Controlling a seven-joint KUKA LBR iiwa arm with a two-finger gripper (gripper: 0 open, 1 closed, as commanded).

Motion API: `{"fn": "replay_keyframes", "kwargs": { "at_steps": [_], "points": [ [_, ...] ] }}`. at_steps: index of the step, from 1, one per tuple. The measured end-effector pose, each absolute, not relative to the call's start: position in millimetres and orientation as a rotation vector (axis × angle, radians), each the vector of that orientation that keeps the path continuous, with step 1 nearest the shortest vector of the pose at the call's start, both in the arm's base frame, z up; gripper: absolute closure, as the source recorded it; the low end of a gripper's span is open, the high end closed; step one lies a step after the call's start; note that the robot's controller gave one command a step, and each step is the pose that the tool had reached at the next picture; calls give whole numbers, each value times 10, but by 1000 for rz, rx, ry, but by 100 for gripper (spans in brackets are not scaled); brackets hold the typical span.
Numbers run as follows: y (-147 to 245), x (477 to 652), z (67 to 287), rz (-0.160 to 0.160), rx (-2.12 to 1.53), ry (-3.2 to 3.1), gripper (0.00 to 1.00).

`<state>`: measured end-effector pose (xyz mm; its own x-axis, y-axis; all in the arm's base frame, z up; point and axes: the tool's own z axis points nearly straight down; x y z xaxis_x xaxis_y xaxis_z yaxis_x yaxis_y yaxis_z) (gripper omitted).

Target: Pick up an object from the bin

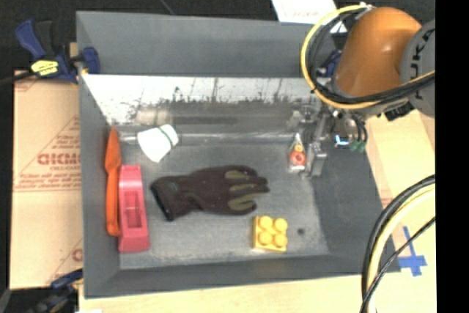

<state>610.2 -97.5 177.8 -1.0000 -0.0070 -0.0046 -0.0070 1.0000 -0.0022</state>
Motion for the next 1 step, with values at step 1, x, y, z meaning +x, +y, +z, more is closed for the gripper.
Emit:
{"fn": "replay_keyframes", "kwargs": {
  "at_steps": [1],
  "points": [
    [-975,6102,1778,-3,-11,3137,0]
  ]
}}
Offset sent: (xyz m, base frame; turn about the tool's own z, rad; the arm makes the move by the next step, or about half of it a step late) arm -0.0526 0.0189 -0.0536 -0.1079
